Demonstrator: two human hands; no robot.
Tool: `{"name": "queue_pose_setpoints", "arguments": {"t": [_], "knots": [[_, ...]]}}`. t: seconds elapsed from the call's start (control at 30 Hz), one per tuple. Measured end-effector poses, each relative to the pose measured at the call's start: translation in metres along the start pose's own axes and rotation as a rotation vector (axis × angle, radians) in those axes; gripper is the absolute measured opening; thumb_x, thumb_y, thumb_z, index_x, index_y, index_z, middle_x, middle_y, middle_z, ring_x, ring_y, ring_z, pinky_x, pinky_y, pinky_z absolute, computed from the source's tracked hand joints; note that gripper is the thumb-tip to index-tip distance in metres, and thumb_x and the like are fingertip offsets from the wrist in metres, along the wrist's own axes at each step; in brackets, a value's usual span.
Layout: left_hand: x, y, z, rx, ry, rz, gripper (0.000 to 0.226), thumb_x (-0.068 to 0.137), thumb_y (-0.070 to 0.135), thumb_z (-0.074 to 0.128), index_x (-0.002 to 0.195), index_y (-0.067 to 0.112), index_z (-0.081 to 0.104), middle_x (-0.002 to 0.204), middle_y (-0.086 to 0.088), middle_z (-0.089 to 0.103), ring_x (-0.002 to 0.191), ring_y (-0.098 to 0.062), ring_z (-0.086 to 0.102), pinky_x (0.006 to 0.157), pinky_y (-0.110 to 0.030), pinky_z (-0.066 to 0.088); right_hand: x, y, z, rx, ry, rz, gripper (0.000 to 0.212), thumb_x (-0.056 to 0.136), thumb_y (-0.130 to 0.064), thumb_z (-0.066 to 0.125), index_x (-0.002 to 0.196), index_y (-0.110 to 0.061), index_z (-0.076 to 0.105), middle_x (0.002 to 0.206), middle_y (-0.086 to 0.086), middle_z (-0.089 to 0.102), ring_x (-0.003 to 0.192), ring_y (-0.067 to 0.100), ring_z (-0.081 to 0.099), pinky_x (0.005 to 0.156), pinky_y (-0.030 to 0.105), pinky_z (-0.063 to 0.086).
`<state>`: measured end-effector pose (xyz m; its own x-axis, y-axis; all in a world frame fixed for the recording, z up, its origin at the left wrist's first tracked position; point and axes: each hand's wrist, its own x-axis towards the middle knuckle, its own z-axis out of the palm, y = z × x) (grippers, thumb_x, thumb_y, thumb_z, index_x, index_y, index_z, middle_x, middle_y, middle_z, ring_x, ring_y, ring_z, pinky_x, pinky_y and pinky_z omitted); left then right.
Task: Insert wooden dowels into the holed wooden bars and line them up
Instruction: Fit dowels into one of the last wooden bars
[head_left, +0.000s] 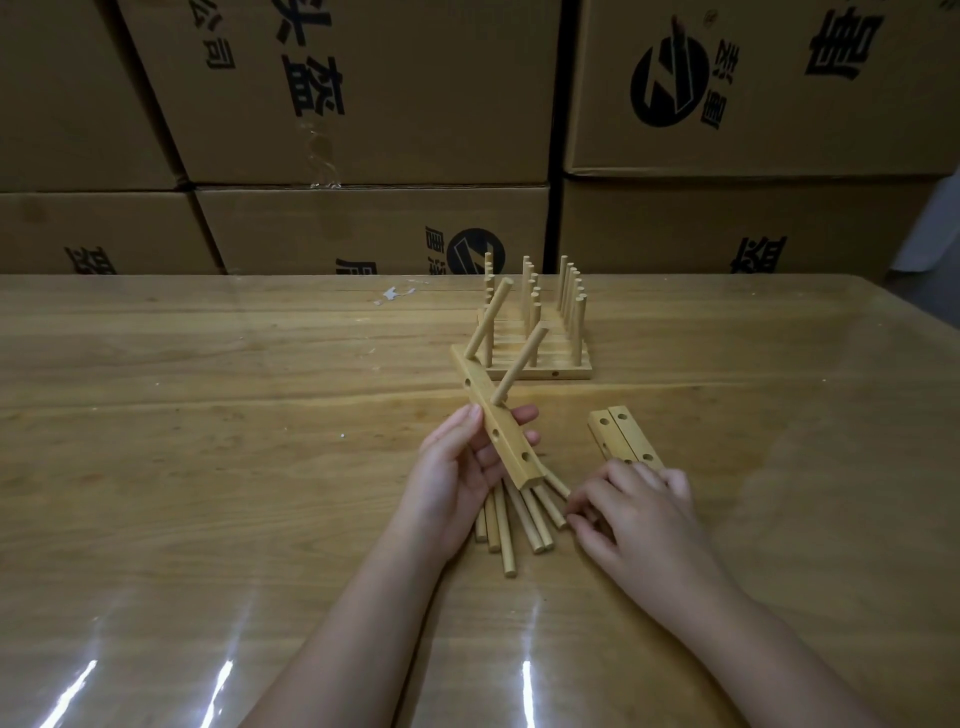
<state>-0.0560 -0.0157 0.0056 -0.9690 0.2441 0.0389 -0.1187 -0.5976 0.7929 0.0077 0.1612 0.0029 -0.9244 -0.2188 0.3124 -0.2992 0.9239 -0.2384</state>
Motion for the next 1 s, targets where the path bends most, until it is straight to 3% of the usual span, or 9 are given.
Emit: {"name": "queue_pose_setpoints", "arguments": {"t": [0.2, 0.37, 0.53, 0.6, 0.67, 0.77, 1.0], "knots": [[0.0, 0.003, -0.001, -0.041, 0.007, -0.001, 0.031, 0.085, 0.024, 0.048, 0.107, 0.006, 0.06, 0.1, -0.016, 0.072, 0.076, -0.021, 0.071, 0.066, -0.032, 0.059, 0.003, 0.004, 0.003, 0.022, 0.03, 0.051, 0.027, 0.087, -0.025, 0.057, 0.113, -0.028, 0.06, 0.099, -0.011, 0.053, 0.097, 0.009, 0.051, 0.084, 0.024, 0.026], [0.0, 0.002, -0.003, -0.085, 0.041, -0.007, 0.033, 0.084, 0.025, 0.05, 0.108, 0.006, 0.061, 0.099, -0.015, 0.073, 0.075, -0.02, 0.071, 0.062, -0.031, 0.058, 0.005, 0.009, 0.0, 0.451, 0.347, 0.198, 0.018, 0.087, -0.015, 0.059, 0.103, -0.019, 0.066, 0.094, -0.011, 0.053, 0.08, 0.007, 0.053, 0.069, 0.022, 0.045], [0.001, 0.001, -0.004, -0.096, 0.082, 0.012, 0.029, 0.085, 0.024, 0.051, 0.104, 0.006, 0.063, 0.104, -0.018, 0.071, 0.079, -0.022, 0.071, 0.059, -0.031, 0.058, 0.003, 0.007, -0.009, 0.637, 0.564, 0.144, 0.022, 0.087, -0.034, 0.047, 0.098, -0.023, 0.063, 0.084, -0.01, 0.061, 0.072, 0.007, 0.057, 0.059, 0.011, 0.043], [0.002, 0.001, -0.004, -0.083, 0.085, 0.016, 0.029, 0.087, 0.023, 0.05, 0.105, 0.004, 0.062, 0.109, -0.019, 0.07, 0.082, -0.024, 0.071, 0.059, -0.032, 0.058, 0.002, 0.002, -0.009, 0.793, 0.549, 0.16, 0.018, 0.087, -0.034, 0.045, 0.096, -0.029, 0.06, 0.077, -0.007, 0.065, 0.076, 0.006, 0.061, 0.066, 0.011, 0.046], [0.001, 0.0, -0.003, -0.056, 0.077, 0.023, 0.03, 0.088, 0.022, 0.049, 0.109, 0.003, 0.059, 0.114, -0.019, 0.068, 0.086, -0.025, 0.071, 0.062, -0.033, 0.059, 0.004, -0.001, -0.008, 0.913, 0.51, 0.174, 0.018, 0.087, -0.031, 0.045, 0.096, -0.026, 0.06, 0.08, -0.004, 0.068, 0.077, 0.011, 0.064, 0.072, 0.02, 0.051], [0.001, 0.0, -0.002, -0.029, 0.064, 0.037, 0.03, 0.089, 0.022, 0.049, 0.11, 0.002, 0.058, 0.116, -0.016, 0.068, 0.09, -0.025, 0.07, 0.064, -0.034, 0.059, 0.004, -0.003, -0.009, 0.948, 0.492, 0.166, 0.019, 0.088, -0.028, 0.046, 0.098, -0.021, 0.06, 0.084, -0.003, 0.068, 0.077, 0.012, 0.065, 0.075, 0.028, 0.053], [0.0, 0.001, 0.002, -0.01, 0.054, 0.037, 0.025, 0.093, 0.018, 0.046, 0.111, 0.004, 0.057, 0.113, -0.012, 0.07, 0.094, -0.026, 0.07, 0.067, -0.036, 0.059, 0.003, -0.001, -0.009, 0.941, 0.51, 0.151, 0.018, 0.087, -0.031, 0.046, 0.098, -0.025, 0.059, 0.086, -0.004, 0.068, 0.078, 0.011, 0.065, 0.076, 0.031, 0.053]]}}
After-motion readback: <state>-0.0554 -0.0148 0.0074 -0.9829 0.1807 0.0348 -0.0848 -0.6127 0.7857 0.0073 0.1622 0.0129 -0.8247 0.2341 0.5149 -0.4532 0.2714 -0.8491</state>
